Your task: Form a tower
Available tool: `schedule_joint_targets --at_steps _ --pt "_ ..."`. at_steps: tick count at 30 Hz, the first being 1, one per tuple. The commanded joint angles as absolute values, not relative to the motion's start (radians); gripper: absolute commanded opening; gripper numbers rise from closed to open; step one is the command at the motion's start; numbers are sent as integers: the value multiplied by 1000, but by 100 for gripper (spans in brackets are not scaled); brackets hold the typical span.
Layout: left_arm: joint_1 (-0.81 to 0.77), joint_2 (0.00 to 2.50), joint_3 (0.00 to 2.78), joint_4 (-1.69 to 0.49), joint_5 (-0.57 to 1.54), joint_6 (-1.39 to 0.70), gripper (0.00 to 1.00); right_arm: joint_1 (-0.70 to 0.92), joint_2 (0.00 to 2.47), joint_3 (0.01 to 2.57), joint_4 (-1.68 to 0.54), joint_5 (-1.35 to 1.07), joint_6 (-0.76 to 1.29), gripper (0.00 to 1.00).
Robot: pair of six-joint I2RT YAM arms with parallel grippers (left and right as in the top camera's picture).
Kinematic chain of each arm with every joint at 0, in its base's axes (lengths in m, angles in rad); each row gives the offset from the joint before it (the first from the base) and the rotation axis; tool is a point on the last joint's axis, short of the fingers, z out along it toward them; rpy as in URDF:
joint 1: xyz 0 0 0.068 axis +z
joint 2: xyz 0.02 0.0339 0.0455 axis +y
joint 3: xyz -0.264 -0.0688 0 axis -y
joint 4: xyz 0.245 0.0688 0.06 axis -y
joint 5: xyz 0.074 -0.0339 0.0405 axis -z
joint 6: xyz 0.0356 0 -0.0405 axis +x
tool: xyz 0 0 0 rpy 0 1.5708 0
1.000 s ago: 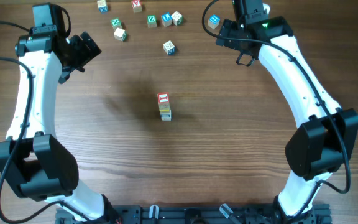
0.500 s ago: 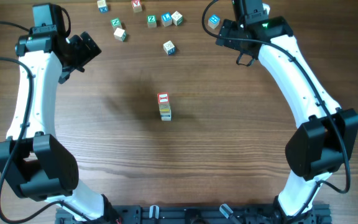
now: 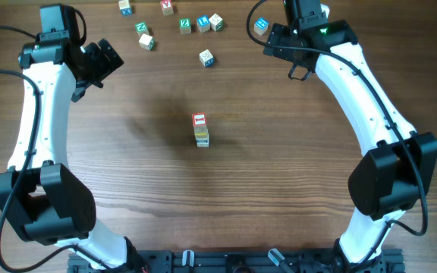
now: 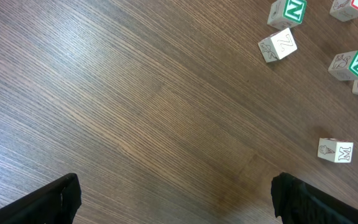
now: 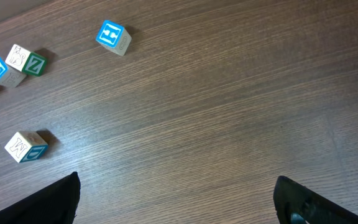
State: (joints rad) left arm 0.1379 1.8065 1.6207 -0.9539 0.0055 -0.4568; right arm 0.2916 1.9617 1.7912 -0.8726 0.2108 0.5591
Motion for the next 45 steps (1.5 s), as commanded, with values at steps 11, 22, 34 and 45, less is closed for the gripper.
schedule_joint_targets --at_steps 11,22,34,45 --pt "139 1760 1635 -954 -1 -449 100 293 1973 1791 -867 225 550 100" --pt "139 1520 1635 -954 -1 -449 100 293 1973 1791 -867 225 550 100" --pt "140 1148 1635 -955 -1 -449 100 293 1973 1791 -867 225 550 100" --pt "140 1107 1633 -954 -1 -449 100 293 1973 1791 -867 225 550 100"
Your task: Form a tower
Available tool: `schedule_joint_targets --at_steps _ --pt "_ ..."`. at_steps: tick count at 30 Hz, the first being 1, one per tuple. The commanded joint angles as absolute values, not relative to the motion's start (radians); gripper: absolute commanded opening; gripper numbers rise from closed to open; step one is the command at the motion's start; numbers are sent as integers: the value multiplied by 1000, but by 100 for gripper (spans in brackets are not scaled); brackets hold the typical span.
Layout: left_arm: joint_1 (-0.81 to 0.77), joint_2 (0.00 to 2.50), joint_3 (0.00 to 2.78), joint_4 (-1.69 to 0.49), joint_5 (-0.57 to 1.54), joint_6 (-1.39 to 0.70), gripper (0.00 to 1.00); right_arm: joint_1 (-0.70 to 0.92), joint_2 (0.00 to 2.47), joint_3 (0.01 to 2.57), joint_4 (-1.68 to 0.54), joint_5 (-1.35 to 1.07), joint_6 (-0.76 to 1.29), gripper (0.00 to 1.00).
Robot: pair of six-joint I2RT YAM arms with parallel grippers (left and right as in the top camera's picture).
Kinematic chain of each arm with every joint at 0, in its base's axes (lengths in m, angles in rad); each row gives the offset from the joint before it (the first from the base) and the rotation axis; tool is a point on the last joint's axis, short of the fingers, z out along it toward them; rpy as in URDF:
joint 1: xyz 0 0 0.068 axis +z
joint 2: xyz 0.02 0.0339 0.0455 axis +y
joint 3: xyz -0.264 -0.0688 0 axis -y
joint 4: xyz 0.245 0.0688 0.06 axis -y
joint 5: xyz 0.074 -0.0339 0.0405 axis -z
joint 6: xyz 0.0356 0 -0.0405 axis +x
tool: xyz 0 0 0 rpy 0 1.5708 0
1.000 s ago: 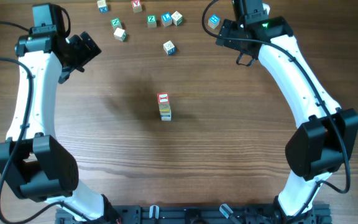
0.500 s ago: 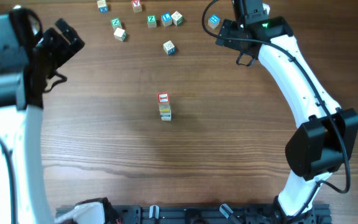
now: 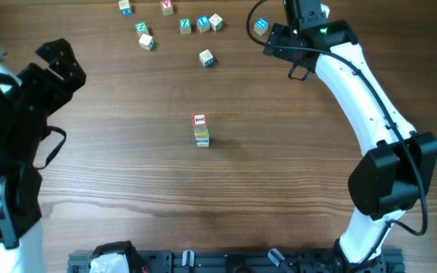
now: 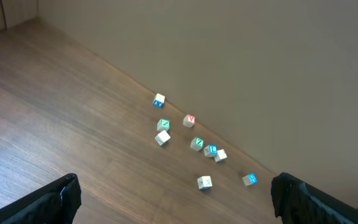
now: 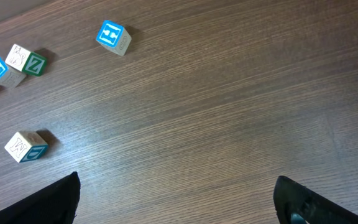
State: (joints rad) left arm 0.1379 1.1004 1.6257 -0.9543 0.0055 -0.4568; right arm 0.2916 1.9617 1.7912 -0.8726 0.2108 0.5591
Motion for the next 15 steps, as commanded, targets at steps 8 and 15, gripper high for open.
schedule_joint_targets --at_steps 8,15 --pt "140 1010 1504 -927 -1 -449 100 293 1973 1791 -867 225 550 100" --pt "140 849 1348 -942 -1 -449 100 293 1973 1791 -867 225 550 100"
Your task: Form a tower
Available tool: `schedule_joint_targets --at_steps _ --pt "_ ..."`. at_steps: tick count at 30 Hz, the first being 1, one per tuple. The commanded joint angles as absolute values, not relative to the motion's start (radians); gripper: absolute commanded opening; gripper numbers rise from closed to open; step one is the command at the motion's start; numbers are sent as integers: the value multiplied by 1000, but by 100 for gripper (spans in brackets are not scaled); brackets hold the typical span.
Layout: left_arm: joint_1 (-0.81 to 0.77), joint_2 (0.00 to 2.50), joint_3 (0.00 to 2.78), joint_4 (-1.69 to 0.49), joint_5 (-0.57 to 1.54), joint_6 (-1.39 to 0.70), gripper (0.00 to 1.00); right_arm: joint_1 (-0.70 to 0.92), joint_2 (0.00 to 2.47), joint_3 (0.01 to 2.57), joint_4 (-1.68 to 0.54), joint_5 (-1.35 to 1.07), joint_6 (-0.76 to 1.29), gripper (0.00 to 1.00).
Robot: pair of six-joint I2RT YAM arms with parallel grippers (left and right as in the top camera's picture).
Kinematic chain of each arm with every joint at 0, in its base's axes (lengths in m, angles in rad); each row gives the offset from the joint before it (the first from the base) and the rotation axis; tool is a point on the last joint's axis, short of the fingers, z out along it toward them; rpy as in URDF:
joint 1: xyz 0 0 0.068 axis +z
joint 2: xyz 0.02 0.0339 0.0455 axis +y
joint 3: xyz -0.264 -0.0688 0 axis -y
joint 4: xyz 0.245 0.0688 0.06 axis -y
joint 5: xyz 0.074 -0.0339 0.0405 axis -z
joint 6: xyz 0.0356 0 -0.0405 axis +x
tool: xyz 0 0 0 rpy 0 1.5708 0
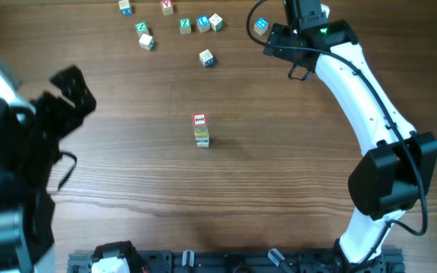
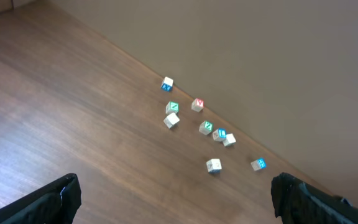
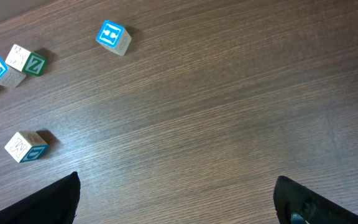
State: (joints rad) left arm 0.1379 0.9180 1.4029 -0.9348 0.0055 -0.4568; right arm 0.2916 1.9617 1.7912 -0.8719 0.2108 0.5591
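A small tower of stacked blocks, red face on top, stands in the middle of the table. Loose letter blocks lie along the far edge: a blue one, a white one, and a cluster of several more. My left gripper is raised high at the left, open and empty; its wrist view looks down on the far blocks from a distance. My right gripper hovers at the far right, open and empty, near the blue block.
A plain wall rises behind the table's far edge. The arm bases and a black rail line the near edge. The right wrist view shows a white and blue block and a pair of blocks at its left.
My left arm has shifted a little toward the near side and right in the overhead view, still raised high. The right arm, tower and loose blocks are unchanged.
At first my left gripper was low over the table at the far left, open, close to the loose blocks. Then it was raised high and pulled back to the left, seeing the blocks from afar. The right gripper stayed open at the far right throughout.
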Motion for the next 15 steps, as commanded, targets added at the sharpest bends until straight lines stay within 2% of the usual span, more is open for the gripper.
schedule_joint_targets --at_steps 1,10,15 --pt "140 834 1339 -959 -1 -449 100 293 1973 1791 -867 225 550 100" --pt "140 818 1337 -1211 -1 -449 100 293 1973 1791 -867 225 550 100" --pt "140 818 1316 -1258 -1 -449 100 293 1973 1791 -867 225 550 100"
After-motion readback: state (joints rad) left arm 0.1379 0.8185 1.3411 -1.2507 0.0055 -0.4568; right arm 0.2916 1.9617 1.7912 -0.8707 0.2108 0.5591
